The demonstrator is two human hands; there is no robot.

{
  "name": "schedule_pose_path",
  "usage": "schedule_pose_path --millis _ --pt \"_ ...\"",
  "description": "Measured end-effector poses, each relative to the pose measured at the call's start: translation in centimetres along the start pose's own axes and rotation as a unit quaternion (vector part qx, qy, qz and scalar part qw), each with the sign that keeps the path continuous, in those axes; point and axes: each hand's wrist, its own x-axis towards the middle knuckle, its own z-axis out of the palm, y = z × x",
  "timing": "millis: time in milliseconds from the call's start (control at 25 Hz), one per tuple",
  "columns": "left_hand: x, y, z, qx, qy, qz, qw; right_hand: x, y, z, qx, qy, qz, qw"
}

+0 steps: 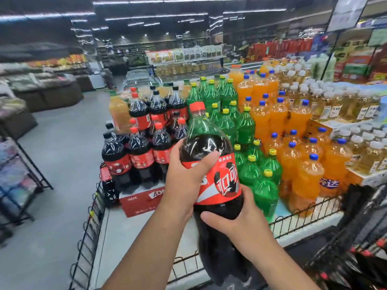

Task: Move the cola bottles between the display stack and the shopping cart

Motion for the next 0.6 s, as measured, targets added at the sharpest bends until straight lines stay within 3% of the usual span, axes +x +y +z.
schedule_pose_path --millis 280,600 --pt "3.6 -0.7 -8.0 0.039 -0.034 0.004 0.999 2.4 0.8 8.5 0.049 -0.007 -0.003 0.999" --pt "5.4 -2.6 -13.4 0.121 -0.071 0.009 0.990 4.2 3.0 13.0 0.089 -0.035 -0.005 0.995"
